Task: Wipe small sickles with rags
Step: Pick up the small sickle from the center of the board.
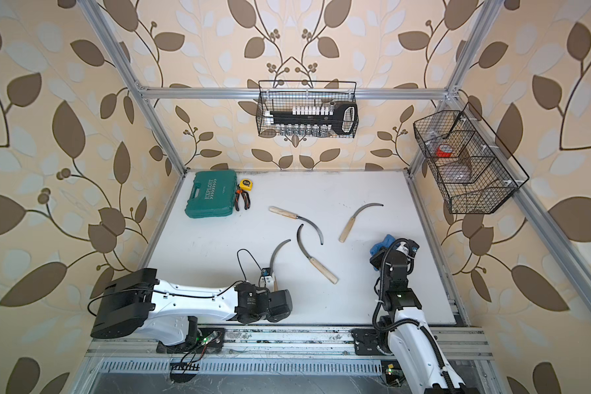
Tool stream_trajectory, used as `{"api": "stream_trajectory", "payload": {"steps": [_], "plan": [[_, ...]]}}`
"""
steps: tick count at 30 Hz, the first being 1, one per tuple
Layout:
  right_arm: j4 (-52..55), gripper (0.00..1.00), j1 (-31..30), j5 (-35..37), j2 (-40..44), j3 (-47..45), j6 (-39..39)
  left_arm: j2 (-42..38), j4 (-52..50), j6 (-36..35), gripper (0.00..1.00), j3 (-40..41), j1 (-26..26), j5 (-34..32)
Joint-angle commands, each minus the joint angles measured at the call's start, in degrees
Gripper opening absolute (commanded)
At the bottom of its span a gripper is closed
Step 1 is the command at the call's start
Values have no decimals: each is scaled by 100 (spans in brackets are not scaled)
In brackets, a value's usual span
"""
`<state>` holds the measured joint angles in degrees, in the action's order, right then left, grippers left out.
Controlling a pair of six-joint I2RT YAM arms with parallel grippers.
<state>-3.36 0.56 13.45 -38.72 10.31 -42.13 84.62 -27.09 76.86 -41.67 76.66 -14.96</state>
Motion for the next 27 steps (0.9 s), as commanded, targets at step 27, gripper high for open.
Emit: {"api": "stream_trajectory", "payload": {"steps": [27], "plan": [[-220,0,24,-160,-181,261,117,80,-629,469,41,-28,50,-309]]}}
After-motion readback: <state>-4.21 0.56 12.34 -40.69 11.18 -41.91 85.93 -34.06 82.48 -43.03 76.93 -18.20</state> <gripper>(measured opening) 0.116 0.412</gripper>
